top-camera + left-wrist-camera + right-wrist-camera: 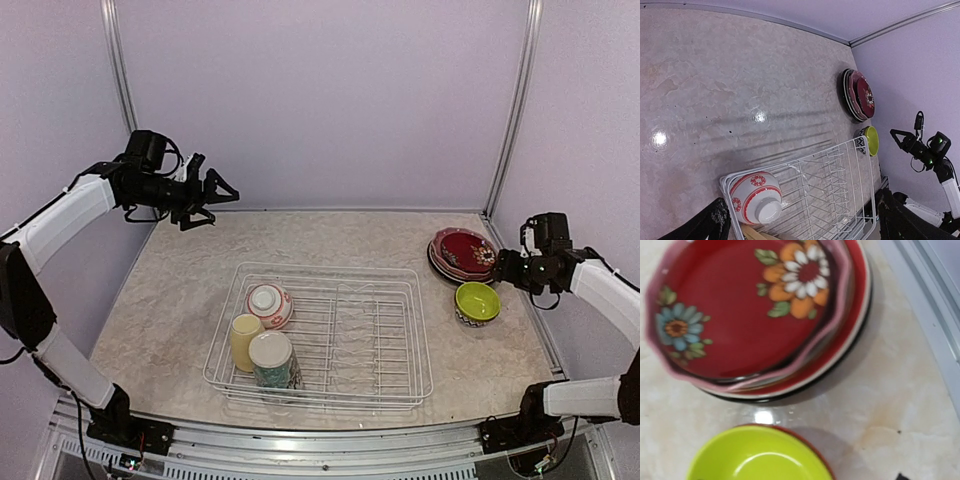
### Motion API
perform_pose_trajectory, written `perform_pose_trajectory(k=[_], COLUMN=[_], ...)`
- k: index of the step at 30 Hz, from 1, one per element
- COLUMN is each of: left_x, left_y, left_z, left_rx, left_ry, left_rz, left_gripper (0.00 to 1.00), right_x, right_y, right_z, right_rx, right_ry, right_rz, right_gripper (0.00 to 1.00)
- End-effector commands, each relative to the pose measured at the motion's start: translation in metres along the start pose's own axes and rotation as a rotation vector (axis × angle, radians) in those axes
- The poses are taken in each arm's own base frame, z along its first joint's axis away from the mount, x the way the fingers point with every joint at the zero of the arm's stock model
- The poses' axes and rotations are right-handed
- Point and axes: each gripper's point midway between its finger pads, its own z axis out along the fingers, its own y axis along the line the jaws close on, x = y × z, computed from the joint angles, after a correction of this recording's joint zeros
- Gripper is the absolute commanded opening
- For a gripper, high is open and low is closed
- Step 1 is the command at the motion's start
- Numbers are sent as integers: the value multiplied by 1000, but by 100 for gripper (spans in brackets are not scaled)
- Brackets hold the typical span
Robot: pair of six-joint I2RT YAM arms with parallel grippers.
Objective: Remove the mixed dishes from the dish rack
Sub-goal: Place the bowl in the bowl, then grab the cup from the dish rack.
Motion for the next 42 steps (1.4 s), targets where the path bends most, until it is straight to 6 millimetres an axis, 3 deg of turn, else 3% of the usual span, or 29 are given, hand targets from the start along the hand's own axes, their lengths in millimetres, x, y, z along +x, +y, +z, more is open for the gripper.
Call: perform_pose_trajectory(k=[1, 7, 11, 15, 20, 27, 31, 35, 42], left_x=[-2, 6, 16, 34, 92, 173, 200, 216, 254], left_y=[-11, -13, -24, -34, -58, -89, -92, -79, -77], left_z=[-2, 6, 11, 21, 33, 33, 37, 41, 50], left_rx=[-13, -60, -59, -114, -197, -290, -374, -501, -559], left_ry=[-10, 12, 41, 90, 224, 336, 360, 383, 466], left_rz=[63, 111, 161, 234, 316, 325, 311, 291, 255], left_gripper=[99, 99, 99, 99, 99, 99, 99, 99, 99], right_x=[7, 15, 8, 8, 2, -8, -11, -12, -13], right_y=[7, -5, 9, 41, 74, 106, 114, 118, 114], right_z=[-3, 4, -1, -6, -17, -35, -39, -41, -49], right_rx=[-10, 46, -31, -149, -204, -279, -304, -321, -314], right_ry=[25, 43, 9, -4, -25, -74, -91, -98, -120], right_rz=[-29, -11, -22, -63, -157, -242, -271, -289, -315], right_gripper=[76, 56, 59, 69, 79, 86, 86, 86, 87])
